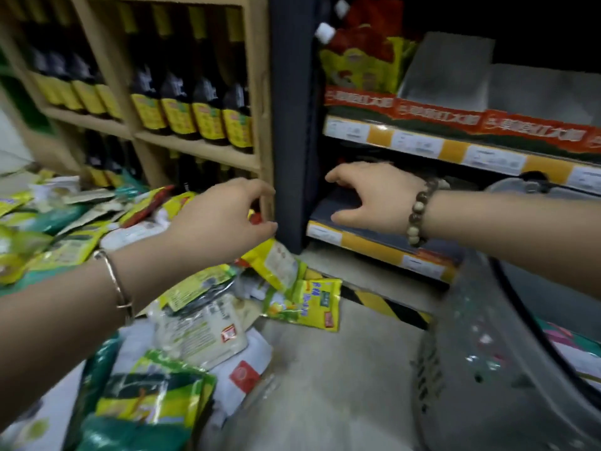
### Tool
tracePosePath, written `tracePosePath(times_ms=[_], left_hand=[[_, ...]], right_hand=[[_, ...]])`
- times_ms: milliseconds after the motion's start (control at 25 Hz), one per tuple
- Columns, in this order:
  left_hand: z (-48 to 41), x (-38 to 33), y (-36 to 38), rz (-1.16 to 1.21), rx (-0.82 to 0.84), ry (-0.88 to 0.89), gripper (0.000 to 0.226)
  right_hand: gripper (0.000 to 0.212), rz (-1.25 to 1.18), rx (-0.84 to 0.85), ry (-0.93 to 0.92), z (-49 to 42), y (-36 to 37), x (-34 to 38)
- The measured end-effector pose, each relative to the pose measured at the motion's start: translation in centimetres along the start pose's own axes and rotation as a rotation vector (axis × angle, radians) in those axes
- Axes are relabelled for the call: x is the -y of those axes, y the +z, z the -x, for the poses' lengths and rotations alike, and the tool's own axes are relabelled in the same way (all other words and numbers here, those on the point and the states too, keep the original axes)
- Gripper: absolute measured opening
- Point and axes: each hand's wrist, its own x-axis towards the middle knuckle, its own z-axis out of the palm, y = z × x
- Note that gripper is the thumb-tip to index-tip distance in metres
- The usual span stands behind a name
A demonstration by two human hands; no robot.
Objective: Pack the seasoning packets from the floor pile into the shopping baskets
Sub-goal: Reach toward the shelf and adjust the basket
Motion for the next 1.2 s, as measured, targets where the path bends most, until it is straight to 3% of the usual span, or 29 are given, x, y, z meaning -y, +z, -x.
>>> tracePosePath(times_ms=[160,560,760,880,960,1040,1200], left_hand=[[4.8,6.1,1.0,-0.001,0.069,-0.153,0.053],[16.7,13.8,8.3,0.074,0.253,-0.453,0.049],[20.5,15.6,10.4,0.060,0.331,-0.547,0.044],[21.8,16.5,10.8,0.108,0.345,-0.580,0.039],[22.3,17.0,11.1,0.140,0.335,-0.608,0.035],[22.6,17.2,11.5,0.181,0.318,-0.648,0.029],[22.5,17.5,11.9,0.229,0.292,-0.674,0.028]], right_hand=[[0.055,0.108,0.111,-0.096,-2.8,4.9,5.7],[0.057,-0.101,0.500,-0.064,-1.5,22.8,15.8],[0.030,-0.505,0.754,0.253,1.9,28.6,19.5],[0.041,-0.858,0.945,0.574,4.7,30.2,21.7],[0.052,-0.983,0.924,0.739,5.6,31.4,23.2],[0.067,-0.955,0.805,0.810,5.9,32.2,24.4],[0.032,-0.753,0.673,0.687,5.9,32.1,24.9]])
